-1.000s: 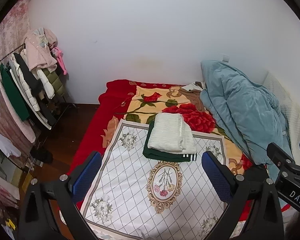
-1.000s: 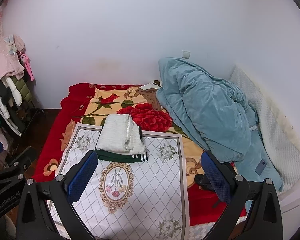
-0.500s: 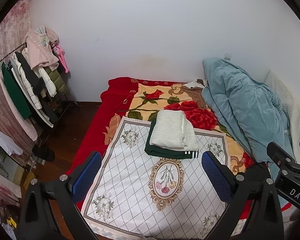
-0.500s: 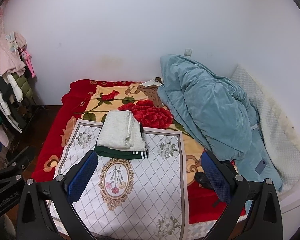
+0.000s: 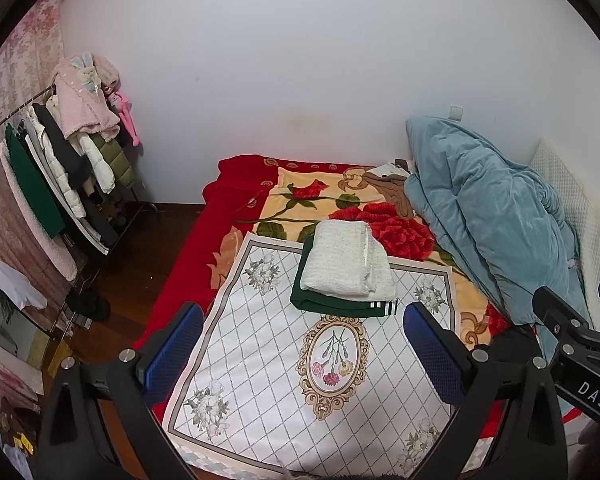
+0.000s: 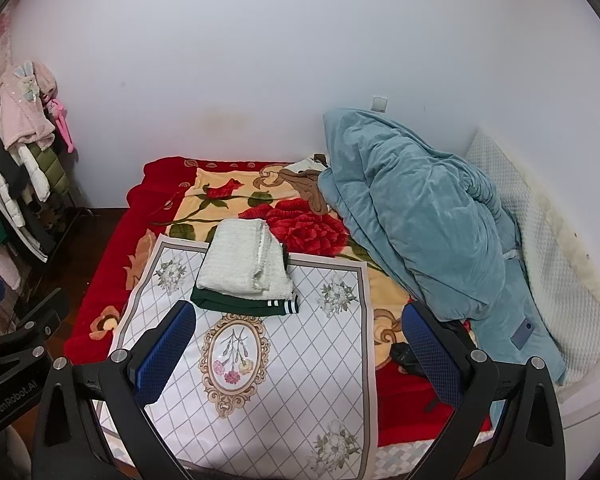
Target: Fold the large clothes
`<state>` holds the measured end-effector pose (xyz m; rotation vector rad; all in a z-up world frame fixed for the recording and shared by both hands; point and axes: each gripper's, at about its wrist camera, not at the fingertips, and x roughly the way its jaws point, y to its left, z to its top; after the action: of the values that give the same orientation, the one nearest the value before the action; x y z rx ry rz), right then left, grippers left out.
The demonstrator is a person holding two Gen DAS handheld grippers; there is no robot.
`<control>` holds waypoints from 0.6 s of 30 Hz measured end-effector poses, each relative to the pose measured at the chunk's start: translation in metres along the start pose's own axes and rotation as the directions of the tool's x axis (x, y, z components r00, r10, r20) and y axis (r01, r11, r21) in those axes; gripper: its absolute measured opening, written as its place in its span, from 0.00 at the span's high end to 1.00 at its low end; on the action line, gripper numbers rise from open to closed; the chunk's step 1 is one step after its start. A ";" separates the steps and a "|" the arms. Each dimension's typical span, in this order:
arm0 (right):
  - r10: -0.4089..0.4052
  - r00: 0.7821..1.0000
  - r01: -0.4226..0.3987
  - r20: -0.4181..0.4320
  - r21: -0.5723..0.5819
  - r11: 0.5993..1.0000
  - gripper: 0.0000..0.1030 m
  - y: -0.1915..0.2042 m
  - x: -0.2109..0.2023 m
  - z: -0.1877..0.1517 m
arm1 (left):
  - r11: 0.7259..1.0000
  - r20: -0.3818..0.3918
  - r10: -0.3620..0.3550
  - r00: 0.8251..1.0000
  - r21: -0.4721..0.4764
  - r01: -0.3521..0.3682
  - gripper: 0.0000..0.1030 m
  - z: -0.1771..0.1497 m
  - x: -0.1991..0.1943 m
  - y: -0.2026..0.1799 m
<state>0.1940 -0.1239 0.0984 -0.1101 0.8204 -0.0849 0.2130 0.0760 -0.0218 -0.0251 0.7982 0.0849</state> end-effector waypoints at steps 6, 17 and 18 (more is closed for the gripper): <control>-0.005 1.000 0.005 0.003 -0.011 1.000 0.00 0.002 -0.001 0.003 | 1.000 0.002 0.002 1.000 0.000 -0.002 0.01 -0.002 -0.004 0.002; 0.001 1.000 -0.001 0.001 -0.008 1.000 0.00 0.004 -0.001 0.004 | 1.000 0.008 0.005 1.000 0.005 -0.005 0.01 -0.004 -0.012 0.006; 0.002 1.000 -0.002 -0.001 -0.008 1.000 0.00 0.004 -0.001 0.004 | 1.000 0.008 0.004 1.000 0.004 -0.004 0.01 -0.005 -0.012 0.007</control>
<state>0.1964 -0.1194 0.1019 -0.1168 0.8215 -0.0793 0.2004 0.0815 -0.0161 -0.0190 0.7900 0.0872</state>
